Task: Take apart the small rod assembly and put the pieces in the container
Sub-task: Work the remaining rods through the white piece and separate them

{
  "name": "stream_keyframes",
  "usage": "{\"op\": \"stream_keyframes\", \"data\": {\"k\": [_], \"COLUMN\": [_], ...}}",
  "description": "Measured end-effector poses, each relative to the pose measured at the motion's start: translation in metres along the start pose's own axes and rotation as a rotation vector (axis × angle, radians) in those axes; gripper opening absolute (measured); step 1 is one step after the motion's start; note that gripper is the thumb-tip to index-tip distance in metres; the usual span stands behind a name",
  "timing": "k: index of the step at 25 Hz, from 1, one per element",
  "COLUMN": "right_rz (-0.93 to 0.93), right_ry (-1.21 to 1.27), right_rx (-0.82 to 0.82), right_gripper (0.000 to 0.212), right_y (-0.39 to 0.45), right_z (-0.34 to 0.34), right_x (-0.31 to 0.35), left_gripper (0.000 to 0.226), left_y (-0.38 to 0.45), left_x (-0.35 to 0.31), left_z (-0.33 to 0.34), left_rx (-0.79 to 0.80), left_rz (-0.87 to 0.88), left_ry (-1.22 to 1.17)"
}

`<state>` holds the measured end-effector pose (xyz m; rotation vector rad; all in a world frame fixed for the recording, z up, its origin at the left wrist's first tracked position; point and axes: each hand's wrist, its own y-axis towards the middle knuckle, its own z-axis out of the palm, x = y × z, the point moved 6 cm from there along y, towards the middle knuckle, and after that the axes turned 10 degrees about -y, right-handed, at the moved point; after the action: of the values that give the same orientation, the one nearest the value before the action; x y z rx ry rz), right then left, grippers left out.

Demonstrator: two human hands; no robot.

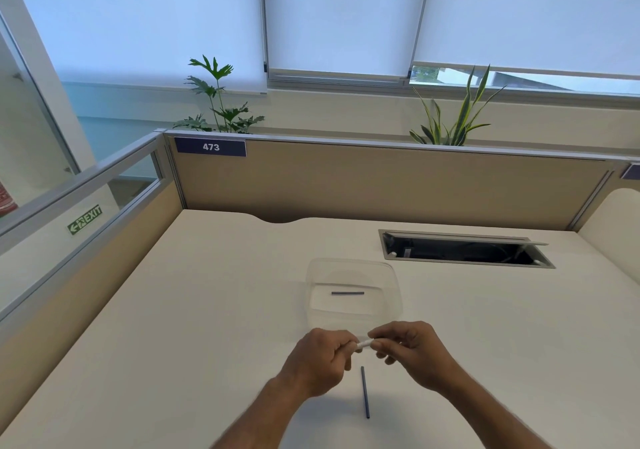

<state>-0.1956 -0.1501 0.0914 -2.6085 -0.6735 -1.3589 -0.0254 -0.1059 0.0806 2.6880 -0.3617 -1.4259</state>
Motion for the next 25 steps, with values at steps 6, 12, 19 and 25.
{"op": "stream_keyframes", "data": {"k": [6, 12, 19, 25], "right_rz": [-0.026, -0.045, -0.015, -0.03], "right_ry": [0.035, 0.039, 0.114, 0.098], "right_rx": [0.001, -0.002, -0.08, -0.111], "right_gripper": [0.027, 0.019, 0.019, 0.019], "right_y": [-0.004, -0.006, -0.008, -0.007], "right_z": [0.006, 0.007, 0.004, 0.0], "right_x": [-0.005, -0.005, -0.006, -0.003], "left_gripper": [0.028, 0.026, 0.015, 0.014], "left_y": [-0.001, 0.002, 0.005, 0.007], "left_x": [0.004, 0.004, -0.008, -0.015], "left_z": [0.005, 0.006, 0.0, -0.003], "left_rx": [0.152, 0.148, 0.01, -0.077], "left_rz": [-0.12, -0.107, 0.04, 0.087], "left_ry": [-0.214, -0.188, -0.056, -0.075]}}
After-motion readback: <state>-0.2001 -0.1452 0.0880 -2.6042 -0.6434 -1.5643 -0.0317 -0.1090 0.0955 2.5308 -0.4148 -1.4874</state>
